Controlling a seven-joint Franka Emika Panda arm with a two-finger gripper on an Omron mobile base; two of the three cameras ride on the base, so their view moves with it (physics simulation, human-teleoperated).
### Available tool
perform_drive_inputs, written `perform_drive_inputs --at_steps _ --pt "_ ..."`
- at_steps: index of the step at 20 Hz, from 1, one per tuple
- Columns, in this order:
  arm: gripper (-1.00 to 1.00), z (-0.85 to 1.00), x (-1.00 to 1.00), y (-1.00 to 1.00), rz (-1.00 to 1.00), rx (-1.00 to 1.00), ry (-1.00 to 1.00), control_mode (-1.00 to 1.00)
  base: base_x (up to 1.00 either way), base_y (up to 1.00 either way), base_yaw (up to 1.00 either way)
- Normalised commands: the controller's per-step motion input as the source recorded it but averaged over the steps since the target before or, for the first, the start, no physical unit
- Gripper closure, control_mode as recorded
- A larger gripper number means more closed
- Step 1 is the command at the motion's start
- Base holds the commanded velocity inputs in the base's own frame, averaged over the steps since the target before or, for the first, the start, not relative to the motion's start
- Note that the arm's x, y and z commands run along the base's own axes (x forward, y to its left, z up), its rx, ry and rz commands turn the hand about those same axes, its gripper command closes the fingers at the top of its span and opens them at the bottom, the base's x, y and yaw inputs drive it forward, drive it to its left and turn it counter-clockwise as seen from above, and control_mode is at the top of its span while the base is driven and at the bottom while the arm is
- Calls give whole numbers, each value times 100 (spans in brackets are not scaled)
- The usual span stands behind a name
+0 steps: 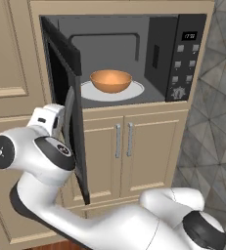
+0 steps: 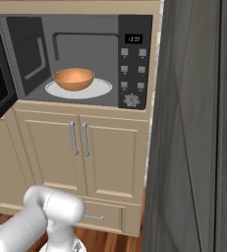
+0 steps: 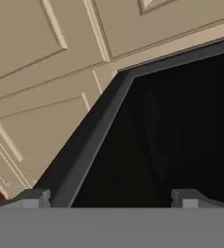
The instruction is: Remove the banana from the bowl and place it on the small plate. Then place the bowl with only the shrimp in the microwave, close the door, and press the start button to microwave the shrimp.
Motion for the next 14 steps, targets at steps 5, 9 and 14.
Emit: perform_drive_inputs --at_steps 5,9,14 --pt "-100 17 19 -100 -9 17 0 -100 0 0 0" --pt "-100 26 32 -100 -7 20 -4 -100 0 0 0" --pt "-100 12 63 -96 -4 22 0 -100 0 0 0"
